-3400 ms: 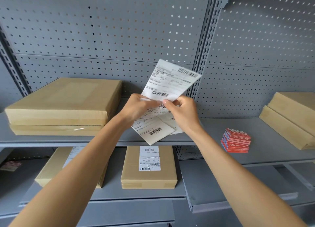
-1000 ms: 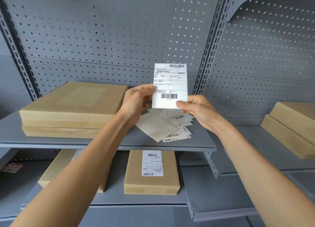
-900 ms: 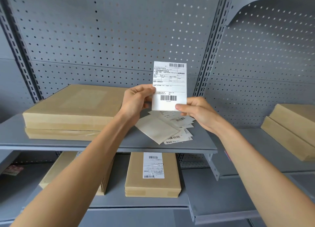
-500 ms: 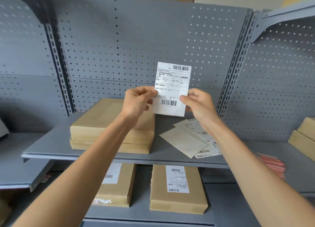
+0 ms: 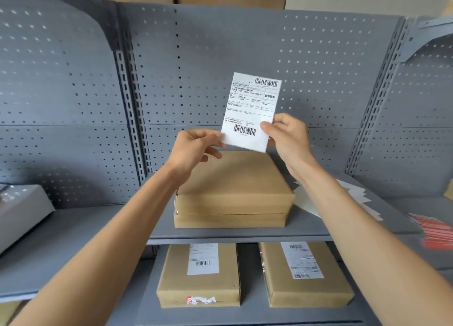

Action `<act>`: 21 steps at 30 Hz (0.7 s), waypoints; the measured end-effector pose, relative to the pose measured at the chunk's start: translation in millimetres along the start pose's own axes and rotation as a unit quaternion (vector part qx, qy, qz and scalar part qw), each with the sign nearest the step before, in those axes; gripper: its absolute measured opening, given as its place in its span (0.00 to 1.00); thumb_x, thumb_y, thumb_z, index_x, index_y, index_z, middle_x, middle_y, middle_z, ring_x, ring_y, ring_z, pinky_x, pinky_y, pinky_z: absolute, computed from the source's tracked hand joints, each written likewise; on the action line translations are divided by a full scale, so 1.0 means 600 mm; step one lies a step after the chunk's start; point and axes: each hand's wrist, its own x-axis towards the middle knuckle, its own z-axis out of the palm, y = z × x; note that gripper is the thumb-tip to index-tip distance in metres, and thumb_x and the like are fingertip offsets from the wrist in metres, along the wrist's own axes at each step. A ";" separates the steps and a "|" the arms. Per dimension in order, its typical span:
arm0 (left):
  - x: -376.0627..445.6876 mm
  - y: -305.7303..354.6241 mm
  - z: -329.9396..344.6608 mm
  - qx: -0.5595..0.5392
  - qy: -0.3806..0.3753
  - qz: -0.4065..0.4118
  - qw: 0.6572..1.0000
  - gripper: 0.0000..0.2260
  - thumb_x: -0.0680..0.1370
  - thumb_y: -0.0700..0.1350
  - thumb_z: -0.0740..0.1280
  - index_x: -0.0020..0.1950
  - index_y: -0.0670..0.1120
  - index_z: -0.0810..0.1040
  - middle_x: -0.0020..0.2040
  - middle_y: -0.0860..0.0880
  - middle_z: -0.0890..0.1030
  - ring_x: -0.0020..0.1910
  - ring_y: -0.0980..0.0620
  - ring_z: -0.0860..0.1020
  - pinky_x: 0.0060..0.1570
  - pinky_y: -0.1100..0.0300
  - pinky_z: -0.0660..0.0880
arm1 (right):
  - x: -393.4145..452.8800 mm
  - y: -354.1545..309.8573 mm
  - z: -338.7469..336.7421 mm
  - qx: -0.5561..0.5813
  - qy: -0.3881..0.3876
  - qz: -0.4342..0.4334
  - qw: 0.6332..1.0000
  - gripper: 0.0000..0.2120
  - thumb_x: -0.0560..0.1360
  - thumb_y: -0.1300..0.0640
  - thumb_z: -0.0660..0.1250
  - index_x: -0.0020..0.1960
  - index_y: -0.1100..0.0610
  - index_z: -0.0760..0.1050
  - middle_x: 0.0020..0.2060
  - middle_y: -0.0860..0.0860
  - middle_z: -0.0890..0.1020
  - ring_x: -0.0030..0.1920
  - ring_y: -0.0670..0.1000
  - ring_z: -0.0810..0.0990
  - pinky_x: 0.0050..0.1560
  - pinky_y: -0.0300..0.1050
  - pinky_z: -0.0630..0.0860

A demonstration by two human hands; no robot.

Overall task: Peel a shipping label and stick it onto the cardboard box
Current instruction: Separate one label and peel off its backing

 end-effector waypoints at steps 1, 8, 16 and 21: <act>0.000 -0.004 -0.010 -0.003 -0.014 0.003 1.000 0.09 0.80 0.44 0.71 0.54 0.39 0.86 0.47 0.44 0.88 0.37 0.49 0.82 0.40 0.57 0.70 | 0.002 -0.002 0.010 0.002 0.006 0.002 1.000 0.06 0.78 0.65 0.69 0.54 0.64 0.79 0.46 0.52 0.88 0.43 0.46 0.87 0.42 0.38 0.80; -0.002 -0.027 -0.049 -0.034 -0.030 0.032 0.998 0.07 0.81 0.42 0.70 0.50 0.41 0.86 0.46 0.43 0.88 0.39 0.49 0.81 0.38 0.60 0.69 | 0.005 -0.006 0.050 -0.004 0.015 0.025 1.000 0.07 0.78 0.64 0.69 0.56 0.63 0.79 0.49 0.53 0.88 0.50 0.51 0.87 0.57 0.56 0.82; 0.007 -0.032 -0.060 -0.045 -0.030 0.035 0.998 0.07 0.82 0.41 0.69 0.48 0.41 0.86 0.44 0.44 0.87 0.37 0.50 0.81 0.37 0.60 0.70 | 0.017 -0.003 0.059 -0.009 0.003 0.035 0.999 0.08 0.78 0.64 0.69 0.57 0.64 0.79 0.49 0.54 0.88 0.51 0.54 0.87 0.60 0.60 0.80; 0.013 -0.034 -0.055 -0.049 -0.033 0.038 0.998 0.07 0.82 0.41 0.68 0.47 0.43 0.85 0.44 0.44 0.87 0.37 0.49 0.81 0.37 0.61 0.70 | 0.019 0.003 0.057 -0.004 -0.001 0.044 0.999 0.09 0.78 0.65 0.69 0.57 0.66 0.78 0.50 0.55 0.88 0.51 0.55 0.87 0.58 0.60 0.81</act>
